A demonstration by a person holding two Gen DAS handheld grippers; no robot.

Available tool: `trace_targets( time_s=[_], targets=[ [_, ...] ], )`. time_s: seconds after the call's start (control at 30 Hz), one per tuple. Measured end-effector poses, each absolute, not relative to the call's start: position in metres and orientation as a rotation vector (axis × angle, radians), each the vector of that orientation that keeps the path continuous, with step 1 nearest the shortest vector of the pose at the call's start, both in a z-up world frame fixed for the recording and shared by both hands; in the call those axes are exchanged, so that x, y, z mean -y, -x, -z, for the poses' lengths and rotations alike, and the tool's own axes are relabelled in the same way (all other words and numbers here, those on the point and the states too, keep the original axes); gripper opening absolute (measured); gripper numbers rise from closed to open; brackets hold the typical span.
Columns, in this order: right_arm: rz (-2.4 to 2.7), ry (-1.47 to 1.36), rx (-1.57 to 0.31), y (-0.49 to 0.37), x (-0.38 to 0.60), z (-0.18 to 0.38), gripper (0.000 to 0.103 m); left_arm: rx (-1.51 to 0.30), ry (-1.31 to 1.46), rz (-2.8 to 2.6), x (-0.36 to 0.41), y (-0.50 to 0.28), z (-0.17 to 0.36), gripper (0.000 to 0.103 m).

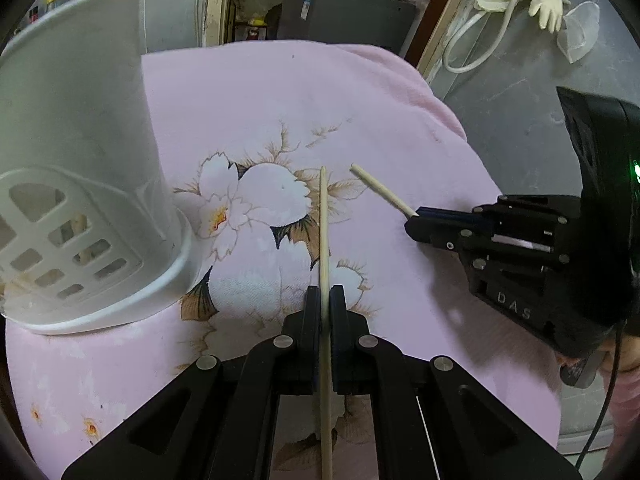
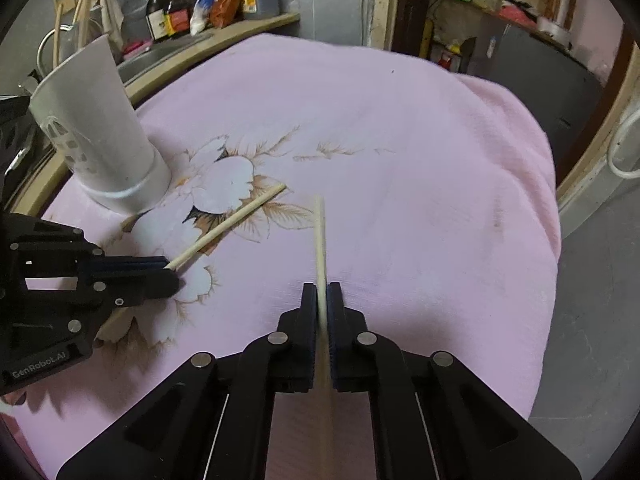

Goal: Organize utensils
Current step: 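Lift the chopstick with the left tool while the right tool lifts its chopstick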

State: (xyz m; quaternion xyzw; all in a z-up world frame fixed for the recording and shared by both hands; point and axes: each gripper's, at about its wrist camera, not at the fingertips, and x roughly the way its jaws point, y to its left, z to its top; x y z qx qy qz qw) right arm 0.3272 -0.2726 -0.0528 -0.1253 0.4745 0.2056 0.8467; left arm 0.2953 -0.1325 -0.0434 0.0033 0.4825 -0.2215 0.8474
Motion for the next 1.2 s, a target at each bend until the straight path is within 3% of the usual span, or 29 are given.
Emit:
trace_targets(
  time_s=[0.5, 0.77, 1.2],
  targets=[
    [-0.354, 0.171, -0.441, -0.223, 0.272, -0.003, 0.003, -0.579, 0.05, 0.501, 0.116, -0.221, -0.009, 0.003],
    [-0.351, 0.12, -0.249, -0.198, 0.259, -0.039, 0.003, -0.403, 0.111, 0.465, 0.095, -0.201, -0.045, 0.003],
    [-0.542, -0.047, 0.017, -0.211, 0.207, -0.099, 0.003, -0.211, 0.32, 0.404, -0.019, -0.234, -0.122, 0.003]
  ],
)
